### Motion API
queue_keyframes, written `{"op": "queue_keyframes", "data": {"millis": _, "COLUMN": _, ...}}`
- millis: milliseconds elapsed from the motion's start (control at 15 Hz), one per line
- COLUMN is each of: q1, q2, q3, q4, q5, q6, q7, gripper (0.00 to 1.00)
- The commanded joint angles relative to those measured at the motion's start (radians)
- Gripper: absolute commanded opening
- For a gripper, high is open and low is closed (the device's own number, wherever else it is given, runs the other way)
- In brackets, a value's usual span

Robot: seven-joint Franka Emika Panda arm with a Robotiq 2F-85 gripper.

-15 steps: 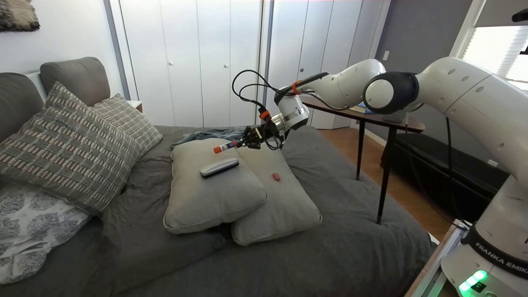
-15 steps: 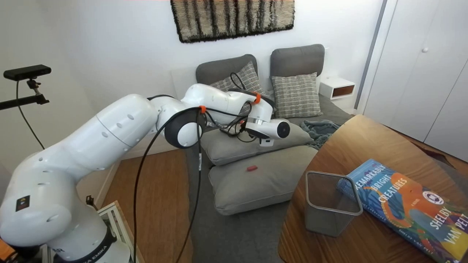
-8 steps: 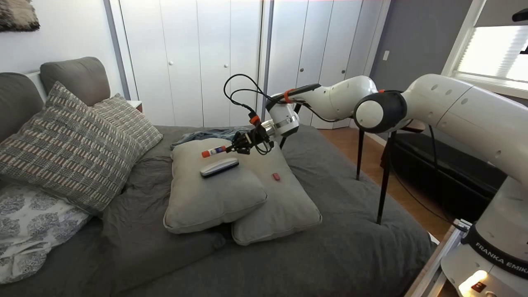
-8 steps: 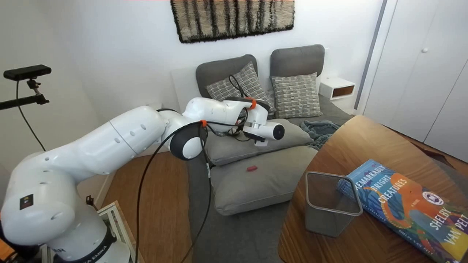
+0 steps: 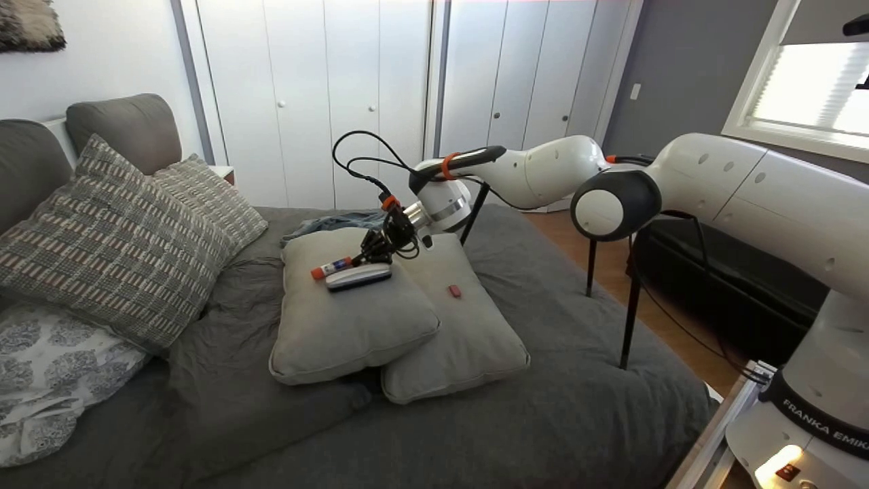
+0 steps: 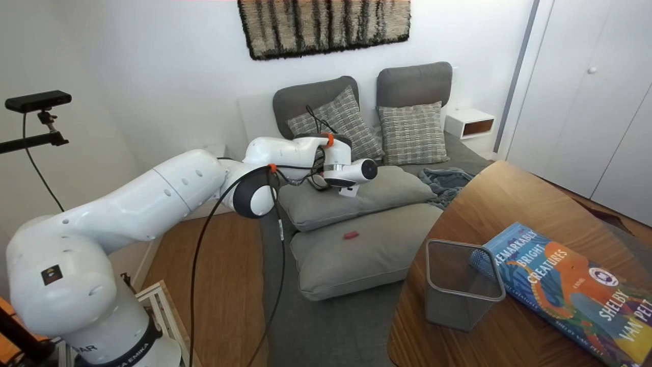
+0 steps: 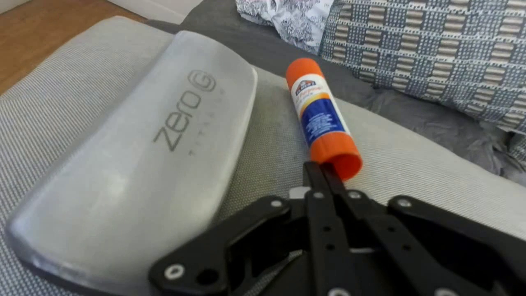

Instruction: Pick up the glue stick and put it on the left gray pillow

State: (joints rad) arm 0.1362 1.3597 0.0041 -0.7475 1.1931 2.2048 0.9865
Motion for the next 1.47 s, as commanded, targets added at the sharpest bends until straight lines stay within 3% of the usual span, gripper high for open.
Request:
{"op": "queue_keyframes", "data": {"millis": 0, "q1": 0.047, "q2": 0.022, "q3": -0.065, "q4": 0.055, "q5": -0.052, "q6": 0.053, "q7": 0.155, "gripper": 0.01}}
{"op": "queue_keyframes", "data": {"millis": 67, "q1": 0.0, "q2": 0.005, "q3": 0.032, "q4": 0.016, "q5": -0.09, "q6": 0.046, "q7": 0.085, "gripper": 0.02}}
{"op": "queue_keyframes", "data": {"millis": 933, "q1": 0.001, "q2": 0.001, "q3": 0.029, "q4": 0.02, "q5": -0.107, "q6": 0.064, "q7": 0.13, "gripper": 0.01}}
{"op": "queue_keyframes", "data": {"millis": 1000, "q1": 0.012, "q2": -0.01, "q3": -0.013, "q4": 0.006, "q5": -0.051, "q6": 0.053, "q7": 0.114, "gripper": 0.01}}
{"op": "queue_keyframes", "data": {"millis": 1400, "q1": -0.036, "q2": -0.073, "q3": -0.006, "q4": -0.091, "q5": -0.018, "q6": 0.071, "q7": 0.065, "gripper": 0.01}}
